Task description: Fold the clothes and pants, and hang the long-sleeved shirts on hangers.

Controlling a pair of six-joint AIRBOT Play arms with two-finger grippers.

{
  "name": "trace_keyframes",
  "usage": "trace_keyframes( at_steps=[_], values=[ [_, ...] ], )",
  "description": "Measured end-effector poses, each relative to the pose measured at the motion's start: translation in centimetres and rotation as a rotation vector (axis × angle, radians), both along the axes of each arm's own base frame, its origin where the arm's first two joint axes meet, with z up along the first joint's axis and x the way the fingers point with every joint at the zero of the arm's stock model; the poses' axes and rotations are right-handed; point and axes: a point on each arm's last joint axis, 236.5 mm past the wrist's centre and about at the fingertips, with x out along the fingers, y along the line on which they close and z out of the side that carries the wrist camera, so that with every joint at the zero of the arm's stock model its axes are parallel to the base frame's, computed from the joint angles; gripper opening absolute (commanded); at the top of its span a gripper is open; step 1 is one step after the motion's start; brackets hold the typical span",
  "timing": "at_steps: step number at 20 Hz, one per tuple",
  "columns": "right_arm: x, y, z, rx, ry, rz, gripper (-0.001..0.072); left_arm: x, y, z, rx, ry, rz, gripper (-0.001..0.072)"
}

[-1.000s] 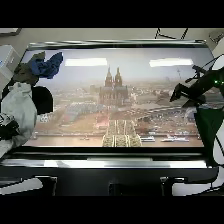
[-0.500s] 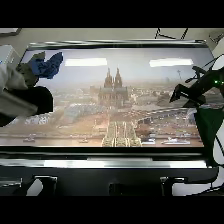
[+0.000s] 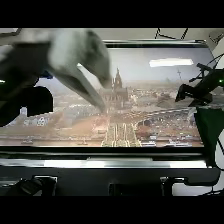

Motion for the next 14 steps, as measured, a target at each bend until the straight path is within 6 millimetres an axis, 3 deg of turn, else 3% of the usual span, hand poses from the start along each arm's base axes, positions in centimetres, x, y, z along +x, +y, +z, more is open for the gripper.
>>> trace_keyframes(
  at_steps=[2,4,5,6,7,9,11,14],
  values=[
    [-0.2,-1.6,0.6,-0.062,-0.014,-0.004,0.0679,0.6,-4.6,-7.9,0.086,0.181,-0.099,0.003],
    [-0.4,-2.7,1.0,-0.102,-0.022,-0.002,0.0678,0.4,-7.6,-17.2,0.201,0.395,-0.178,0.0033],
    [-0.4,-3.1,1.1,-0.118,-0.029,-0.002,0.0677,0.1,-8.5,-21.2,0.25,0.493,-0.208,0.0158],
    [-0.3,-3.1,1.2,-0.12,-0.037,-0.001,0.0677,-0.2,-9.1,-25.1,0.296,0.591,-0.233,0.0621],
    [-0.2,-3.3,1.3,-0.125,-0.043,-0.003,0.0677,-0.6,-9.2,-28.1,0.329,0.674,-0.251,0.0699],
    [0.0,-3.3,1.4,-0.124,-0.054,-0.004,0.0692,-0.2,-8.5,-31.3,0.365,0.779,-0.273,0.0709],
    [0.4,-2.4,1.4,-0.087,-0.068,0.001,0.0706,1.2,-6.7,-31.3,0.384,0.804,-0.276,0.0709],
    [1.2,0.6,0.7,0.044,-0.084,0.029,0.0707,3.6,-0.5,-30.3,0.46,0.829,-0.226,0.0708]
  ],
)
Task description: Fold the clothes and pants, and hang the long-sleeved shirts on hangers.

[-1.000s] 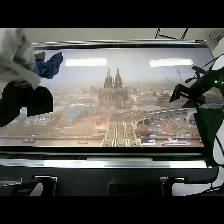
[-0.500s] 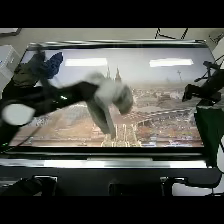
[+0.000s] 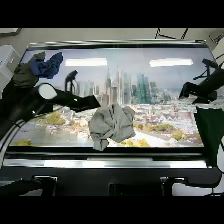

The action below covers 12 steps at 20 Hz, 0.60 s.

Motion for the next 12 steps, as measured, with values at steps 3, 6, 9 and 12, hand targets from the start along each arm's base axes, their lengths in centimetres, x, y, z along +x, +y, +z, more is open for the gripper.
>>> trace_keyframes(
  at_steps=[3,6,9,12],
  values=[
    [0.6,3.7,-1.8,0.166,0.016,0.029,0.0706,-1.7,6.5,-1.6,0.112,0.122,-0.002,0.0708],
    [0.8,6.7,-4.6,0.277,0.063,0.047,0.0706,-6.3,8.4,-5.2,0.135,0.286,-0.032,0.0707],
    [0.7,9.7,-7.2,0.327,0.113,0.085,0.0706,-10.4,5.0,-8.7,0.056,0.37,-0.075,0.0707],
    [0.8,12.4,-9.2,0.347,0.142,0.126,0.0707,-13.3,1.3,-11.3,0.011,0.391,-0.103,0.0707]
  ],
)
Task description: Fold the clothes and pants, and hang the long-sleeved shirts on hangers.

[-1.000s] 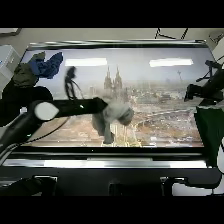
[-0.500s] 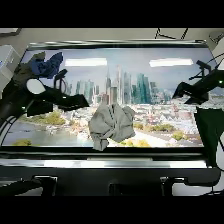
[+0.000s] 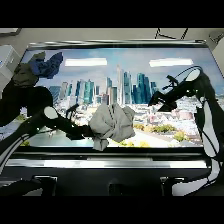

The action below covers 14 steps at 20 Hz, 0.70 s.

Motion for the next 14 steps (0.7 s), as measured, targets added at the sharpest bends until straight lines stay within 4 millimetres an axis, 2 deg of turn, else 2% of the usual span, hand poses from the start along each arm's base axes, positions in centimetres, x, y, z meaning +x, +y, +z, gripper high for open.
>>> trace_keyframes(
  at_steps=[5,6,7,8,10,12,13,14],
  values=[
    [-0.6,3.4,-2.5,0.012,0.044,0.067,0.0706,-2.5,-3.5,-2.6,-0.009,-0.012,-0.033,0.0703],
    [-0.7,4.0,-3.0,0.017,0.052,0.082,0.0706,-2.7,-4.1,-2.9,-0.014,-0.012,-0.031,0.0598],
    [-1.0,4.8,-3.4,0.024,0.062,0.099,0.0706,-2.9,-4.5,-3.2,-0.012,-0.01,-0.028,0.0301],
    [-1.2,5.6,-3.8,0.032,0.071,0.12,0.0706,-3.0,-4.5,-3.8,0.001,-0.01,-0.029,0.0083],
    [-1.2,7.2,-4.7,0.046,0.067,0.147,0.0692,-3.1,-4.6,-4.3,0.016,-0.016,-0.031,0.0033],
    [-0.7,8.5,-5.5,0.059,0.046,0.149,0.0663,-3.1,-4.8,-4.3,0.014,-0.019,-0.024,0.0031],
    [-0.2,9.1,-5.7,0.067,0.029,0.138,0.0591,-3.0,-4.8,-4.2,0.014,-0.027,-0.025,0.003],
    [0.4,9.7,-5.9,0.077,0.011,0.125,0.0456,-3.0,-4.9,-4.0,0.013,-0.035,-0.027,0.003]
  ],
)
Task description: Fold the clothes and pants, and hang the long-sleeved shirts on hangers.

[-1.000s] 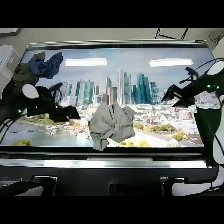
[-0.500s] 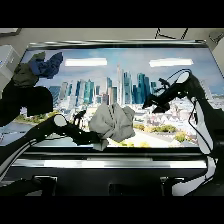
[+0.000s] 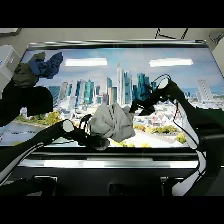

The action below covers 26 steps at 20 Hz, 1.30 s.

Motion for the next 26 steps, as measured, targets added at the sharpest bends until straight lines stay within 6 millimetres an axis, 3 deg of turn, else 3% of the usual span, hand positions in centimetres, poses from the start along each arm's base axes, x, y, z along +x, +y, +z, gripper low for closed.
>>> trace_keyframes(
  at_steps=[2,6,9,11,12,14,16,18,20,23,26],
  values=[
    [1.1,1.0,-0.1,0.025,-0.024,-0.045,0.0057,0.2,0.0,0.4,-0.004,-0.017,0.0,0.003],
    [1.9,2.2,0.7,0.076,-0.046,-0.074,0.0042,1.5,0.6,2.0,-0.007,-0.082,0.0,0.0029],
    [3.2,1.3,3.8,0.037,-0.173,-0.019,0.0043,4.8,2.2,5.7,0.004,-0.218,0.011,0.0029],
    [5.0,-1.0,7.8,-0.071,-0.33,0.017,0.0044,8.3,4.1,11.0,0.015,-0.37,0.037,0.0029],
    [6.2,-2.5,10.6,-0.137,-0.422,0.013,0.0044,10.0,5.2,14.6,0.016,-0.467,0.056,0.0029],
    [8.5,-6.7,18.5,-0.262,-0.63,-0.076,0.0044,13.3,8.3,24.2,0.024,-0.713,0.123,0.0029],
    [8.9,-11.0,27.1,-0.337,-0.82,-0.2,0.0044,14.4,12.2,34.1,0.037,-0.946,0.228,0.0029],
    [7.0,-14.7,34.3,-0.383,-0.961,-0.312,0.0045,13.2,15.7,42.6,0.038,-1.135,0.344,0.0029],
    [3.7,-17.4,39.9,-0.428,-1.066,-0.386,0.0045,10.9,17.8,48.5,0.015,-1.271,0.432,0.0029],
    [-1.0,-19.0,45.6,-0.468,-1.192,-0.434,0.0045,7.9,19.1,54.3,-0.046,-1.423,0.51,0.003],
    [-4.6,-19.3,50.9,-0.468,-1.349,-0.479,0.0045,5.8,18.8,59.4,-0.181,-1.568,0.561,0.003]
  ],
)
